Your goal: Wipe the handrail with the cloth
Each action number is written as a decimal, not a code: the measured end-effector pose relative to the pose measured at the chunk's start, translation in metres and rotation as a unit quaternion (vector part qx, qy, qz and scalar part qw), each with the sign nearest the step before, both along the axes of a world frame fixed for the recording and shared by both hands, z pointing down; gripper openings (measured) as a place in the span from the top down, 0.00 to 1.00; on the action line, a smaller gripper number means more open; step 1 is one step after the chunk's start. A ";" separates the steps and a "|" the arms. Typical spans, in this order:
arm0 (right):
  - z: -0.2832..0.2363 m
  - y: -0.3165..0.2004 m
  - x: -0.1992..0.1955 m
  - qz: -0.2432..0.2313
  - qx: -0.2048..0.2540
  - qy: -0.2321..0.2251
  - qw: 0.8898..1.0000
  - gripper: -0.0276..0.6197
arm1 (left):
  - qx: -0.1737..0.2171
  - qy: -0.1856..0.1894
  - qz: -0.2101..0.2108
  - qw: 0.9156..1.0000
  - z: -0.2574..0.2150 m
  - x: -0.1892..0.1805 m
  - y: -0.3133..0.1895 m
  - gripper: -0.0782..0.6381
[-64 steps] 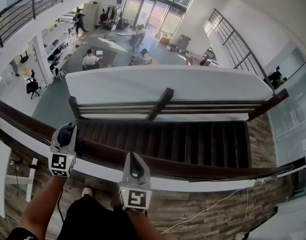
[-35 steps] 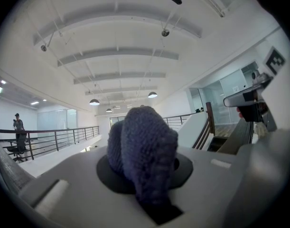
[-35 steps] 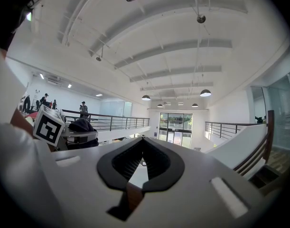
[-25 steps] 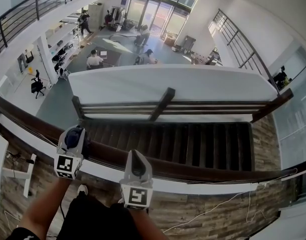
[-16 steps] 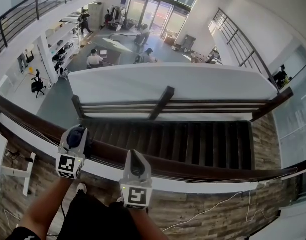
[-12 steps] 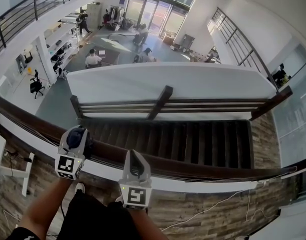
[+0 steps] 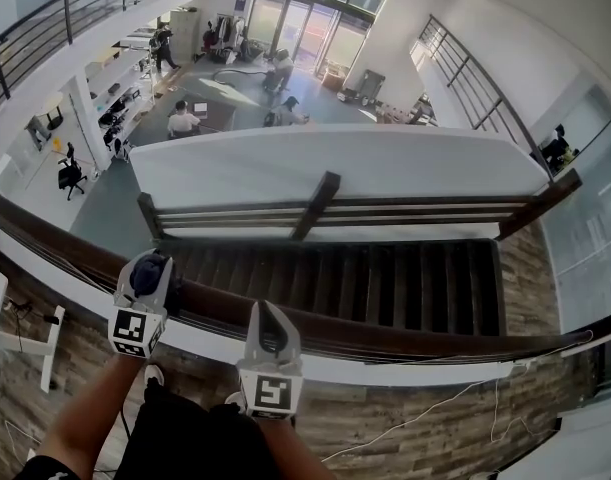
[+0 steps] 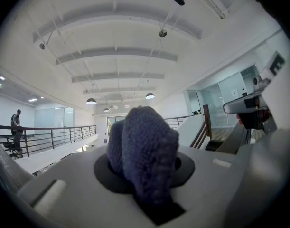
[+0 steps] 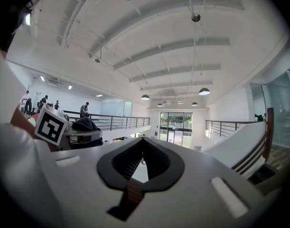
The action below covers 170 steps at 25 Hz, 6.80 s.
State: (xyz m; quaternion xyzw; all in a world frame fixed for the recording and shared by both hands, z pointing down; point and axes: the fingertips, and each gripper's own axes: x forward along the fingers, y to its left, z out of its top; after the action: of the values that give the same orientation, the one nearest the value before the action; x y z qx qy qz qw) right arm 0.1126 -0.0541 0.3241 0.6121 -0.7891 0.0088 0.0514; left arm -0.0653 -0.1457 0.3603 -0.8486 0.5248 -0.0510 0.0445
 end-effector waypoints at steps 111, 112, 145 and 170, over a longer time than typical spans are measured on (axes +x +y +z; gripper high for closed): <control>0.022 0.035 0.146 0.012 -0.021 0.013 1.000 0.95 | -0.083 0.005 0.028 0.996 0.036 0.146 0.079 0.79; 0.023 0.036 0.146 0.011 -0.018 0.012 1.000 0.95 | -0.083 0.003 0.029 0.996 0.037 0.149 0.080 0.79; -0.015 0.054 0.159 -0.013 0.057 0.049 0.997 0.95 | -0.053 0.046 0.045 0.997 0.023 0.194 0.097 0.81; -0.001 0.021 -0.060 -0.100 0.045 0.030 0.994 0.95 | -0.054 0.052 -0.120 0.990 0.058 -0.153 0.100 0.81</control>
State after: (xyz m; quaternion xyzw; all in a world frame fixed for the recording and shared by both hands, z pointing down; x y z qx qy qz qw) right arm 0.0529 -0.0327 0.3227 0.5319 -0.8439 -0.0502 0.0483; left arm -0.2178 -0.0455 0.4187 -0.7821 0.6208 -0.0403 -0.0353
